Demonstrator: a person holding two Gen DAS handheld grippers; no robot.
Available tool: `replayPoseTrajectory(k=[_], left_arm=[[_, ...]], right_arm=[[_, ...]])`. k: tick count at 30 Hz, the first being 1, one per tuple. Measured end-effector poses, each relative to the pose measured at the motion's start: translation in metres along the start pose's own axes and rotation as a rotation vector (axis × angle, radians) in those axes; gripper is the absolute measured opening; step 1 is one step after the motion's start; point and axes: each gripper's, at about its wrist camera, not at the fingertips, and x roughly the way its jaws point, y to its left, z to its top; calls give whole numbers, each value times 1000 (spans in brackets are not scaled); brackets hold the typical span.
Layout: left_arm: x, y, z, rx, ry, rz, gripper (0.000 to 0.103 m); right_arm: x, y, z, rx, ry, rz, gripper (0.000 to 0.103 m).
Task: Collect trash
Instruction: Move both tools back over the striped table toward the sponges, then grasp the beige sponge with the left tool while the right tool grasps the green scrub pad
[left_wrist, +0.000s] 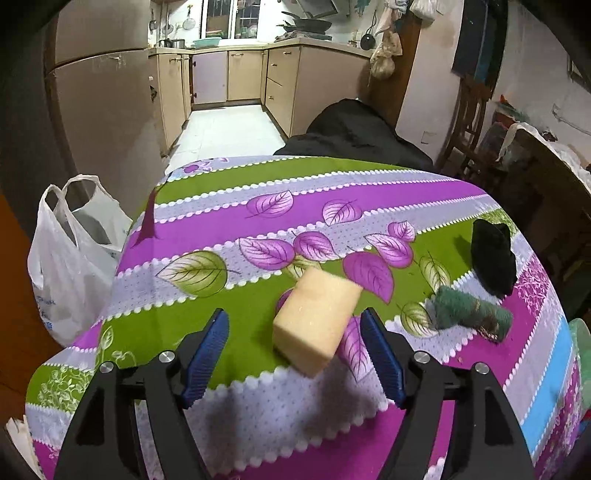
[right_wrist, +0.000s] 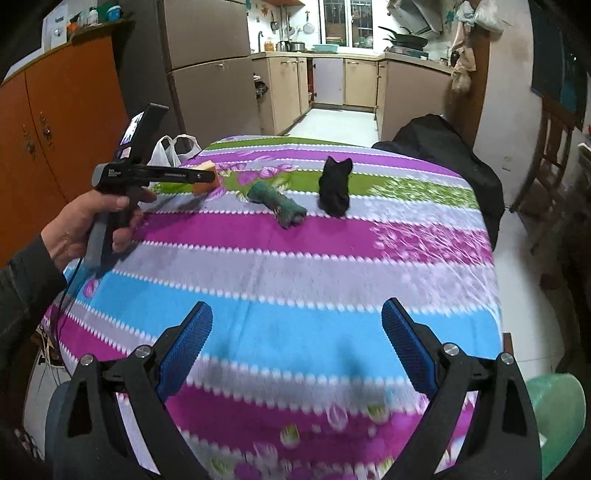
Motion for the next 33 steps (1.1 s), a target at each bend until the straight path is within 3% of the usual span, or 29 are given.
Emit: replayPoseTrajectory(k=[1,5,6,9,17,28,30,32,33], left_arm=[[3,0,0,-4,2,-4,73],[7,3,-3,-22,6,-59,44],[6,-1,-4,-10,3,-55,41],[1,-11,-7,27,-9,-25,39],[-26,-4,-14,-42,-41,-80,37],[-47,-5,-28,-57,-57,-75,37],[-47,-7,-32,-58,-54,-64,37],[-51,-9,-36,-58,-59,-48,37],[-52,-9,-38,-59,-61,-40,37]], right_arm=[[3,0,2,5,2,3,90],[24,-3,16,14,15,21,90],[29,-3,18,7,19,21,90],[48,-1,27,-22,35,34,90],[109,12,69,-146,81,60,76],[169,31,103,-214,139,16,63],[169,31,104,-206,138,18,51],[164,33,101,-205,130,-9,27],[161,34,99,-207,127,-17,26]])
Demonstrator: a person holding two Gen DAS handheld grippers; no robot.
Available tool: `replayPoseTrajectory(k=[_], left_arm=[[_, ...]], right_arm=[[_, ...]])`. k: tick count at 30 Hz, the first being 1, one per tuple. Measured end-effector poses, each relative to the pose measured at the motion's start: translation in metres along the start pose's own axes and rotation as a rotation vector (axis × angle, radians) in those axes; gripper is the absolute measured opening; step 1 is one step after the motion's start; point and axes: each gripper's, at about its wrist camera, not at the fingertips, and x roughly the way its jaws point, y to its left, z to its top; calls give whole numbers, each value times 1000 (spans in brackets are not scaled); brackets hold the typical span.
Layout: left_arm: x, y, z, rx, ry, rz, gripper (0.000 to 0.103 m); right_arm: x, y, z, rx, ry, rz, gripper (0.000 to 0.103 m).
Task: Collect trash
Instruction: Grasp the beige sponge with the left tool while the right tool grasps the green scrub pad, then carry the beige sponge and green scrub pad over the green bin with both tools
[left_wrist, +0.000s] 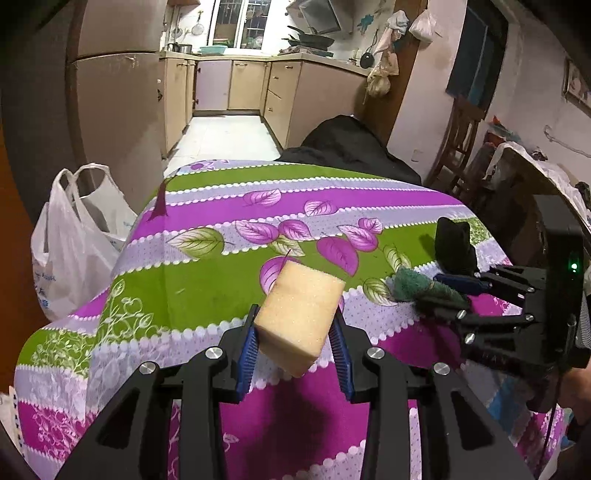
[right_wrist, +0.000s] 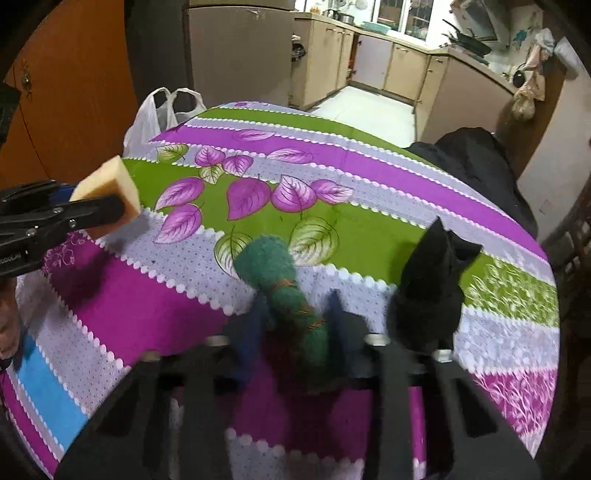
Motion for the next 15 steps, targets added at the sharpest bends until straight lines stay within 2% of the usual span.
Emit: replayPoseTrajectory(k=[2,6,11,15], left_arm=[[-7,-2,-2,-4,-11,8,37],[-32,-15,-5,5,-54,16,37],[-75,-46,-16,18,-116,-25,37],[-106,-86,-26,58,-147,-81,37]], right_arm=[[-7,3,-6,0,-12,-19,19],[-44,-5,-22,87,-82,-34,15],[-124,-14,-55,193,-218,-30,15],[-185,-20,-85,240,-296,-62,15]])
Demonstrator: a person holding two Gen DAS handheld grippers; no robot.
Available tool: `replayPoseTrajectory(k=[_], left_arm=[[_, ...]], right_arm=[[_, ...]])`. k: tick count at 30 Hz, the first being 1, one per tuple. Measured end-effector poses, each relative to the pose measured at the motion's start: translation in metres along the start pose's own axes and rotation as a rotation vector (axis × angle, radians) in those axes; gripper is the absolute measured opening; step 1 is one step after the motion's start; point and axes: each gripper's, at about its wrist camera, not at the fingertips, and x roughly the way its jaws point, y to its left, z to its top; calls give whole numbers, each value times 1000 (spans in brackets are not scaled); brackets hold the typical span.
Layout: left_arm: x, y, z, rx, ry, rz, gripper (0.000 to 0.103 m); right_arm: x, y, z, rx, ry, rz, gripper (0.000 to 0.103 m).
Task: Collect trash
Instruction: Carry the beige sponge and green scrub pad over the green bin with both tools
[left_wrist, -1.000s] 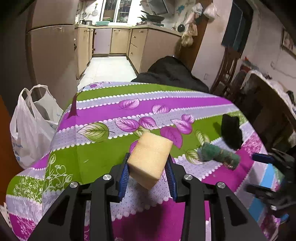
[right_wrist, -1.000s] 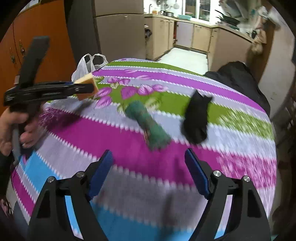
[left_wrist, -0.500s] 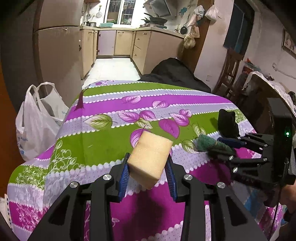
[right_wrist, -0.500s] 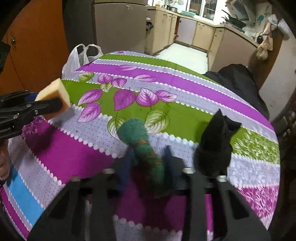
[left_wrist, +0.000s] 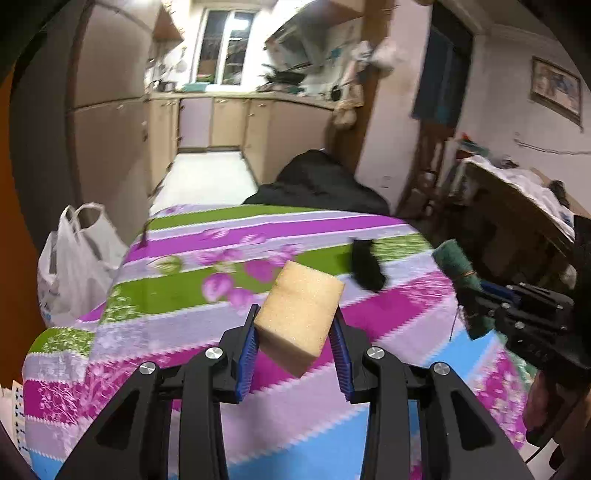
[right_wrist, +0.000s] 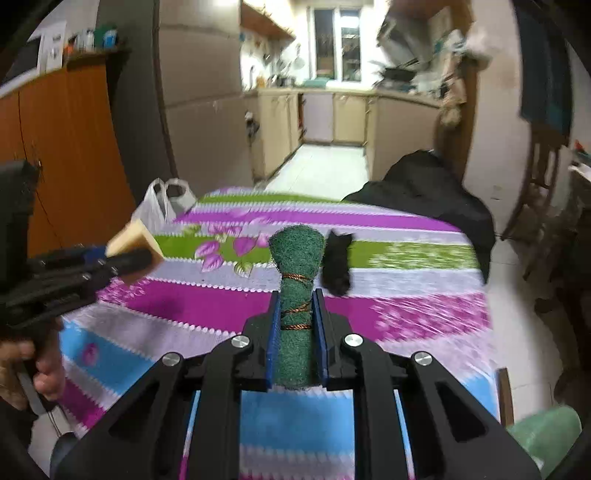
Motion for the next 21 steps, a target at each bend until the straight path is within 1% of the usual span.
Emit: replayPoseTrajectory(k=[3,7,9,15,16,21], left_arm=[[-16,-33,-1,26,-13,-46,37],[-34,-92,1,75,-29,-131,37],[-40,-120,3,100,-32,-170,37],[-49,-217,3,185,-30,-282,37],[-49,-236,3,198,-23,-304,37],[-43,-308,-4,250,6,-380,37]], right_arm=[[-37,-12,-5,21,-28,-39,15],[-90,-37,-16,51,-57,-110,15],[-110,-49,-22,70,-63,-147,15],[-171,-104,-43,141,-81,-272,15],[-177,-111,-45,148,-80,-287,15],[-205,-154,-63,211,-57,-365,15]])
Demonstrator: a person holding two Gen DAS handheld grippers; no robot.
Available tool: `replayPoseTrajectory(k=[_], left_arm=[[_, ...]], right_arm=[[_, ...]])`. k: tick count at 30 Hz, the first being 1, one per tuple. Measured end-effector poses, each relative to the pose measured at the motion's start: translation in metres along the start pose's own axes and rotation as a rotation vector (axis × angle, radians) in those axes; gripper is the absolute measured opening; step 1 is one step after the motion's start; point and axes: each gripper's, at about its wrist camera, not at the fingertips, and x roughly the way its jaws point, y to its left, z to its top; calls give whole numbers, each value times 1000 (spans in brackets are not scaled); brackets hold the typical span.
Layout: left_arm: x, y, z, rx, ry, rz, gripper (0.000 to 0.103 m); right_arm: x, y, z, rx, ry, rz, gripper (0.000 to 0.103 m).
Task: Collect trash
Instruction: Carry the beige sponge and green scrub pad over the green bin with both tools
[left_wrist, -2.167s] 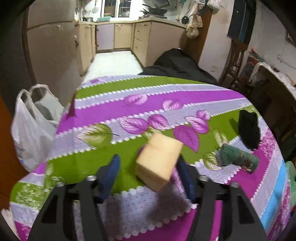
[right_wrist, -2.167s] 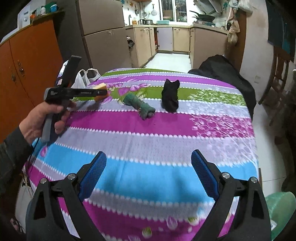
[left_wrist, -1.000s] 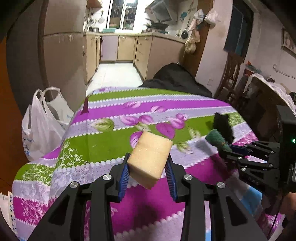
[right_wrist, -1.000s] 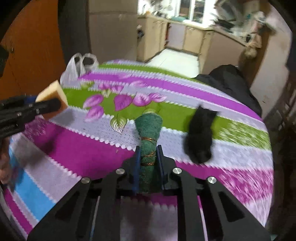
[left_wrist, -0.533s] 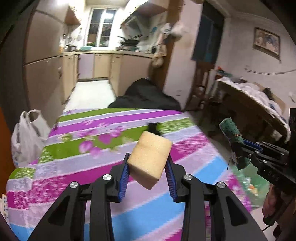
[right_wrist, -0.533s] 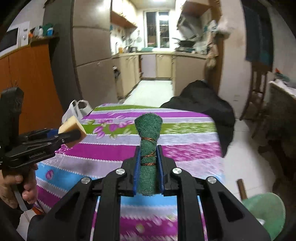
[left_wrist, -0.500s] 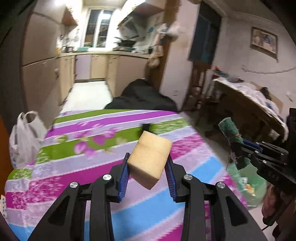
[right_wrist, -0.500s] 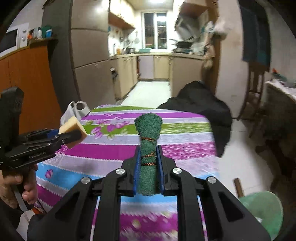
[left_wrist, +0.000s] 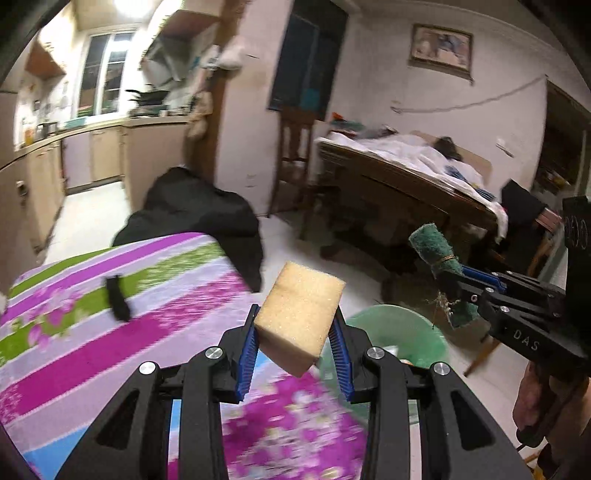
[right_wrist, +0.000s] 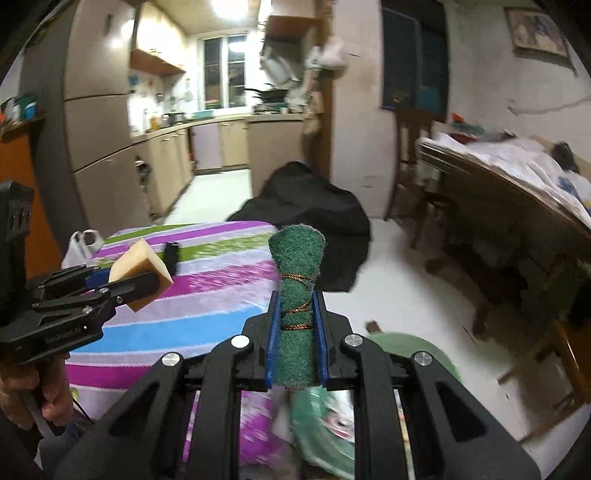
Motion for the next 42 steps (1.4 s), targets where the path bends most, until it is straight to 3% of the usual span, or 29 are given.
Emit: replayPoseTrajectory(k=[7,16,27,42], left_arm=[[68,-79,9,55,72,-80,37],[149,-133,0,105,181,-100,37],[208,-130,-25,118,291,-47,37],[229,-130,-35,129,327,-33,37]], right_arm=[[9,-65,-26,95,99,-75,15],[40,-116,-53,179,222,-106,15],[56,-147,-77,246,281,-92,15],[59,-156,-83,255,291,-91,15]])
